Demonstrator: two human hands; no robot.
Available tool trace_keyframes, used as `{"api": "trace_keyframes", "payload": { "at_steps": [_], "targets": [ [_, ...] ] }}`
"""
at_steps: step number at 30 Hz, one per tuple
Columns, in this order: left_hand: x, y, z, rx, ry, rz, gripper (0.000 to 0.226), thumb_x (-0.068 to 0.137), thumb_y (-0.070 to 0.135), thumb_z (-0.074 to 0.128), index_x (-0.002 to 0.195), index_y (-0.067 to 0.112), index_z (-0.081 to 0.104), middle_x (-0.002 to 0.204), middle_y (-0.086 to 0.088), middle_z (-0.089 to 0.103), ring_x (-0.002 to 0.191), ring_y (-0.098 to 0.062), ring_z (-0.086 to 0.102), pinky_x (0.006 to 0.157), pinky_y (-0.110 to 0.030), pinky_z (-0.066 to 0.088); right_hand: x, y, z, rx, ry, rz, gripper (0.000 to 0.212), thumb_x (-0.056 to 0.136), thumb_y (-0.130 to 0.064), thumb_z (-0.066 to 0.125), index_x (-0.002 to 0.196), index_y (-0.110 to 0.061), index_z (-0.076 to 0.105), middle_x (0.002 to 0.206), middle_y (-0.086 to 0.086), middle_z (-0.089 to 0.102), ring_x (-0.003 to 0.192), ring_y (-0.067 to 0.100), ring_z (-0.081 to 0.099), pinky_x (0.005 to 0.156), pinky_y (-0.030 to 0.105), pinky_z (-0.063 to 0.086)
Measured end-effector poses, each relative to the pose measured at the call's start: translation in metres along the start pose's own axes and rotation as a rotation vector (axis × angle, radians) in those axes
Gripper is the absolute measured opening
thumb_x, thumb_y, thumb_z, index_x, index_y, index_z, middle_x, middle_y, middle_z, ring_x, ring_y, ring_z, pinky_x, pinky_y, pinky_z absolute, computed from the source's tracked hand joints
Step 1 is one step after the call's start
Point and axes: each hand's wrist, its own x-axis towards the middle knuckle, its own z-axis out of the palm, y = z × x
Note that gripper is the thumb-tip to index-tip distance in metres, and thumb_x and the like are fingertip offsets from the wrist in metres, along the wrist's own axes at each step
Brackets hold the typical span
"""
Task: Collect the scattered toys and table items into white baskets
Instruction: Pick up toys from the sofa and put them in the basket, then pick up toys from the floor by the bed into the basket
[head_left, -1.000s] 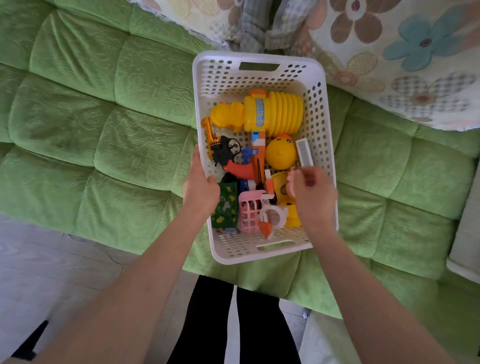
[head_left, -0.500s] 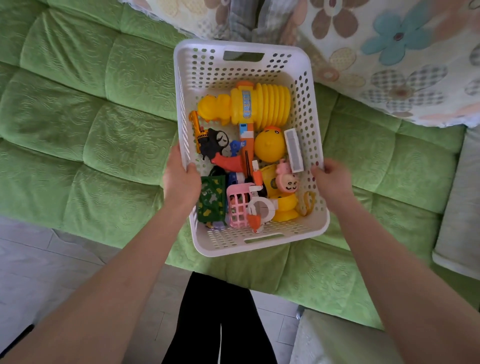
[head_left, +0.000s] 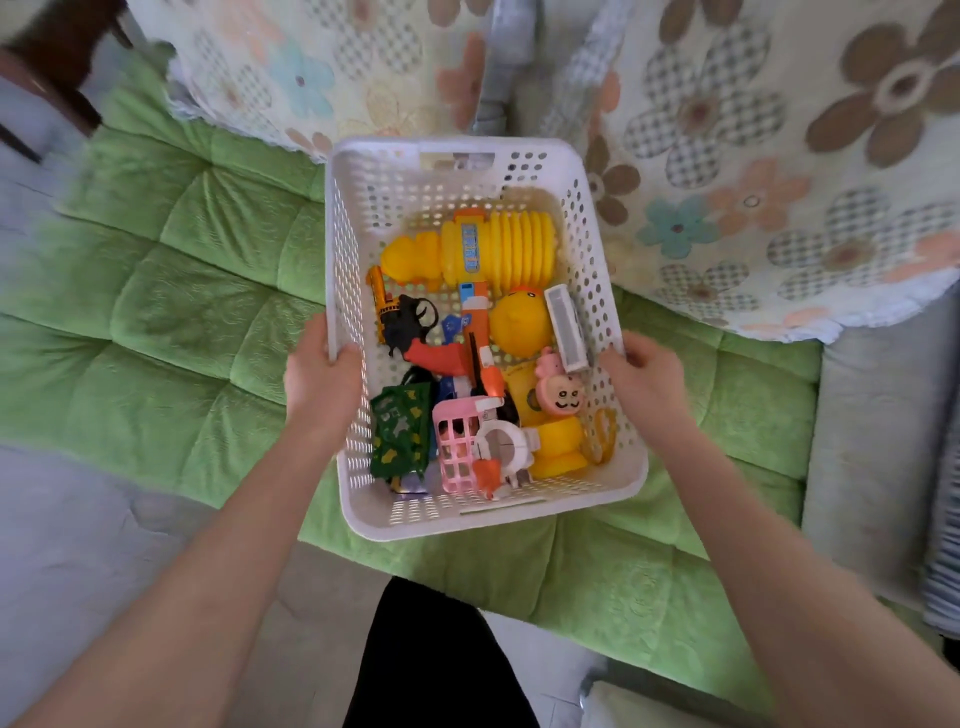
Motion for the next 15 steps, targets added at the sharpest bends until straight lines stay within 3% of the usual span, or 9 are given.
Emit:
{"api": "trace_keyframes", "payload": {
  "at_steps": [2, 6, 9, 12, 15],
  "targets": [
    [-0.007, 0.012, -0.019, -0.038, 0.013, -0.013, 0.03, 0.089, 0.007, 0.043, 0.115, 0.019, 0.051, 0.079, -0.001, 0.053, 0.062, -0.018, 0.047, 0.06, -0.033, 0.046, -0.014, -0.022, -0.005, 0.068, -0.031, -0.008, 0.018, 0.091, -0.012, 0.047, 0.096, -0.012, 0.064, 0.098, 0.017, 0.066, 0.092, 0.033, 0.062, 0.086, 0.05, 0.05],
    [-0.018, 0.027, -0.055, -0.075, 0.064, 0.005, 0.038, 0.089, 0.007, 0.045, 0.125, 0.02, 0.049, 0.086, -0.001, 0.058, 0.064, -0.016, 0.049, 0.065, -0.031, 0.047, -0.035, -0.057, -0.006, 0.154, -0.12, -0.028, 0.021, 0.09, -0.009, 0.046, 0.094, -0.015, 0.066, 0.099, 0.019, 0.066, 0.081, 0.025, 0.059, 0.08, 0.04, 0.051],
    [-0.022, 0.03, -0.087, -0.112, 0.129, -0.023, 0.041, 0.089, 0.007, 0.046, 0.127, 0.021, 0.05, 0.079, 0.004, 0.056, 0.058, -0.014, 0.047, 0.057, -0.03, 0.045, -0.052, -0.084, 0.003, 0.154, -0.165, -0.036, 0.018, 0.09, -0.009, 0.046, 0.093, -0.009, 0.065, 0.099, 0.021, 0.065, 0.087, 0.036, 0.062, 0.084, 0.045, 0.052],
    [-0.021, 0.023, -0.122, -0.137, 0.171, -0.065, 0.04, 0.088, 0.008, 0.046, 0.126, 0.02, 0.05, 0.074, 0.007, 0.053, 0.059, -0.015, 0.046, 0.053, -0.029, 0.043, -0.068, -0.111, 0.022, 0.158, -0.199, -0.053, 0.021, 0.091, -0.007, 0.046, 0.089, -0.015, 0.065, 0.097, 0.014, 0.068, 0.095, 0.032, 0.064, 0.087, 0.05, 0.051],
    [-0.018, 0.012, -0.159, -0.141, 0.212, -0.084, 0.038, 0.088, 0.007, 0.047, 0.123, 0.021, 0.052, 0.074, 0.007, 0.053, 0.058, -0.013, 0.047, 0.05, -0.027, 0.043, -0.084, -0.135, 0.047, 0.169, -0.221, -0.081, 0.019, 0.09, -0.004, 0.045, 0.092, -0.005, 0.064, 0.097, 0.016, 0.068, 0.089, 0.031, 0.065, 0.079, 0.042, 0.055]
  ]
}}
